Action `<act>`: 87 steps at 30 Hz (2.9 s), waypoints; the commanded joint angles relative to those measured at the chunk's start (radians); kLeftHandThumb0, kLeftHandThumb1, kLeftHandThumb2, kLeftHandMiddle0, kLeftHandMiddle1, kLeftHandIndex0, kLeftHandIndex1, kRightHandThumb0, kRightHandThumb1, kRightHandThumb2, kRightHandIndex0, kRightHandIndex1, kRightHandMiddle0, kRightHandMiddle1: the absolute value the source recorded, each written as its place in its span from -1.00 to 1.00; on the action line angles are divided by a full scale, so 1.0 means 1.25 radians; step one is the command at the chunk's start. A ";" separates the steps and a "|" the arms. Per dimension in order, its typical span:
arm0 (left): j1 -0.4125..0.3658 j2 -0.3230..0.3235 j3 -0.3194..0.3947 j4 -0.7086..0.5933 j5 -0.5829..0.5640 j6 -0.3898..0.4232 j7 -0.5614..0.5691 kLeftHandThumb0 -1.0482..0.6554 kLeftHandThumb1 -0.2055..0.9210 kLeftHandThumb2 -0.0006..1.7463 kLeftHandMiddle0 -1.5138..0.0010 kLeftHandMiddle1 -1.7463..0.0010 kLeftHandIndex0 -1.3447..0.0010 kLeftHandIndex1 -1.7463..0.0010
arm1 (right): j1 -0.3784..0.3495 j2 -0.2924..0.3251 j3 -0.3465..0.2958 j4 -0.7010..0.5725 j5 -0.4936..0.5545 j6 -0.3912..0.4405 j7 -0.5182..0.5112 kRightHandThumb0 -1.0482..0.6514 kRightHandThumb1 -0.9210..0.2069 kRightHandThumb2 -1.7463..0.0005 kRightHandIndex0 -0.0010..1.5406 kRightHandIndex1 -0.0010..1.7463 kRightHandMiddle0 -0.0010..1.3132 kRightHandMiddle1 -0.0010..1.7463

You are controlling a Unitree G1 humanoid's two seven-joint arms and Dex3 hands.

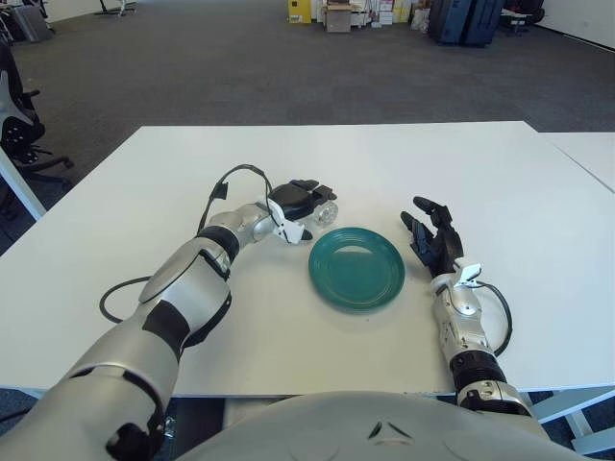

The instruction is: Put the bottle into the plate.

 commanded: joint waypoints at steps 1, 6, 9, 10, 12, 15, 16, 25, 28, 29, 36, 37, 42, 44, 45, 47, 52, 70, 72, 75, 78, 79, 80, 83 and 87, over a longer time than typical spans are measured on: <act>0.013 0.019 0.002 0.003 0.000 0.016 -0.037 -0.50 0.28 -0.08 0.61 0.97 1.00 0.30 | 0.038 0.001 -0.010 0.023 0.008 0.025 -0.003 -0.52 -1.00 0.32 -0.32 -0.93 -1.00 0.17; 0.014 0.024 0.003 0.000 -0.007 0.020 -0.058 -0.49 0.27 -0.06 0.61 0.98 1.00 0.33 | 0.039 0.004 -0.012 0.019 0.016 0.023 0.002 -0.53 -1.00 0.32 -0.32 -0.93 -1.00 0.19; 0.014 0.025 0.010 0.000 -0.017 0.026 -0.081 -0.47 0.28 -0.09 0.62 0.98 1.00 0.34 | 0.041 0.007 -0.015 0.014 0.025 0.023 0.007 -0.53 -1.00 0.33 -0.31 -0.92 -1.00 0.19; 0.014 0.026 0.012 -0.001 -0.020 0.027 -0.087 -0.47 0.28 -0.10 0.62 0.98 1.00 0.34 | 0.042 0.007 -0.016 0.013 0.026 0.023 0.008 -0.53 -1.00 0.33 -0.31 -0.92 -1.00 0.19; 0.015 0.026 0.014 -0.002 -0.023 0.031 -0.096 -0.46 0.30 -0.12 0.63 0.99 1.00 0.36 | 0.042 0.007 -0.016 0.012 0.027 0.026 0.010 -0.53 -1.00 0.33 -0.32 -0.92 -1.00 0.19; 0.015 0.029 0.015 -0.004 -0.023 0.035 -0.111 -0.44 0.32 -0.14 0.65 0.99 1.00 0.38 | 0.044 0.004 -0.016 0.010 0.020 0.032 0.008 -0.53 -1.00 0.33 -0.32 -0.92 -1.00 0.18; 0.015 0.030 0.015 -0.005 -0.023 0.036 -0.115 -0.44 0.32 -0.15 0.65 0.99 1.00 0.38 | 0.044 0.004 -0.016 0.009 0.018 0.033 0.007 -0.53 -1.00 0.32 -0.32 -0.92 -1.00 0.17; 0.003 0.037 -0.029 0.006 0.030 0.062 -0.065 -0.43 0.08 0.02 0.57 0.51 1.00 -0.09 | 0.046 0.001 -0.013 0.001 0.004 0.051 -0.006 -0.52 -1.00 0.31 -0.30 -0.91 -1.00 0.17; -0.002 0.039 -0.062 0.014 0.070 0.076 0.000 -0.39 -0.03 0.13 0.65 -0.13 1.00 -0.36 | 0.049 0.000 -0.012 -0.007 0.002 0.063 -0.010 -0.52 -1.00 0.31 -0.30 -0.91 -1.00 0.18; -0.003 0.040 -0.074 0.017 0.082 0.082 0.024 -0.15 -0.05 0.21 0.54 -0.43 1.00 -0.50 | 0.050 0.000 -0.012 -0.010 0.001 0.066 -0.012 -0.52 -1.00 0.31 -0.30 -0.91 -1.00 0.18; 0.004 0.041 -0.092 0.030 0.102 0.094 0.094 0.71 -0.08 0.47 0.21 -0.94 1.00 -0.95 | 0.057 0.000 -0.011 -0.026 -0.001 0.079 -0.018 -0.53 -1.00 0.31 -0.30 -0.91 -0.99 0.19; 0.008 0.041 -0.091 0.031 0.101 0.094 0.098 0.74 -0.10 0.49 0.20 -0.96 1.00 -0.97 | 0.058 0.000 -0.012 -0.028 0.000 0.081 -0.017 -0.53 -1.00 0.30 -0.30 -0.91 -0.99 0.19; 0.013 0.042 -0.101 0.036 0.110 0.096 0.106 0.78 -0.14 0.55 0.17 -0.99 0.96 -0.99 | 0.060 0.002 -0.018 -0.029 0.024 0.090 0.003 -0.57 -1.00 0.29 -0.30 -0.90 -1.00 0.18; 0.014 0.043 -0.106 0.037 0.115 0.097 0.110 0.79 -0.17 0.57 0.15 -1.00 0.89 -1.00 | 0.061 0.002 -0.020 -0.030 0.032 0.094 0.011 -0.59 -1.00 0.26 -0.31 -0.91 -1.00 0.17; 0.014 0.044 -0.107 0.037 0.116 0.097 0.111 0.80 -0.18 0.58 0.14 -1.00 0.87 -1.00 | 0.061 0.003 -0.021 -0.030 0.033 0.095 0.013 -0.60 -1.00 0.25 -0.31 -0.91 -1.00 0.16; 0.015 0.048 -0.116 0.036 0.126 0.095 0.125 0.81 -0.21 0.60 0.13 -1.00 0.80 -1.00 | 0.061 0.004 -0.024 -0.033 0.044 0.102 0.023 -0.60 -1.00 0.22 -0.32 -0.91 -1.00 0.15; 0.019 0.060 -0.130 0.032 0.143 0.089 0.158 0.34 -0.13 0.55 0.28 -1.00 0.37 -1.00 | 0.061 0.005 -0.031 -0.035 0.066 0.115 0.044 -0.61 -1.00 0.17 -0.32 -0.91 -1.00 0.14; 0.018 0.073 -0.183 0.032 0.194 0.096 0.258 0.22 -0.49 0.80 0.01 -1.00 0.10 -0.96 | 0.058 0.009 -0.042 -0.029 0.105 0.107 0.101 -0.61 -1.00 0.05 -0.29 -0.86 -1.00 0.16; 0.021 0.072 -0.181 0.033 0.191 0.096 0.266 0.22 -0.56 0.86 -0.06 -1.00 0.08 -0.97 | 0.057 0.009 -0.042 -0.028 0.107 0.105 0.104 -0.61 -1.00 0.04 -0.29 -0.85 -1.00 0.15; 0.025 0.072 -0.175 0.033 0.184 0.096 0.279 0.23 -0.58 0.89 -0.08 -1.00 0.10 -0.99 | 0.057 0.010 -0.042 -0.025 0.108 0.101 0.109 -0.62 -1.00 0.02 -0.30 -0.85 -1.00 0.13; 0.029 0.072 -0.174 0.031 0.182 0.093 0.296 0.23 -0.47 0.81 -0.02 -1.00 0.18 -1.00 | 0.056 0.009 -0.041 -0.023 0.106 0.096 0.111 -0.63 -1.00 0.01 -0.30 -0.84 -1.00 0.12; 0.030 0.073 -0.172 0.029 0.180 0.089 0.304 0.23 -0.45 0.79 -0.01 -1.00 0.20 -1.00 | 0.056 0.009 -0.040 -0.022 0.103 0.095 0.112 -0.64 -1.00 0.01 -0.30 -0.83 -1.00 0.12; 0.030 0.074 -0.171 0.027 0.179 0.086 0.310 0.23 -0.40 0.76 0.01 -1.00 0.23 -1.00 | 0.055 0.008 -0.040 -0.021 0.102 0.094 0.112 -0.64 -1.00 0.00 -0.30 -0.83 -1.00 0.12; 0.030 0.075 -0.169 0.027 0.177 0.080 0.321 0.23 -0.33 0.71 0.05 -0.99 0.28 -1.00 | 0.053 0.007 -0.038 -0.014 0.097 0.088 0.111 -0.66 -1.00 -0.02 -0.30 -0.81 -1.00 0.13; 0.025 0.081 -0.170 0.022 0.181 0.074 0.343 0.23 -0.26 0.65 0.06 -0.96 0.32 -1.00 | 0.052 0.005 -0.035 -0.011 0.092 0.084 0.110 -0.68 -1.00 -0.04 -0.29 -0.79 -1.00 0.13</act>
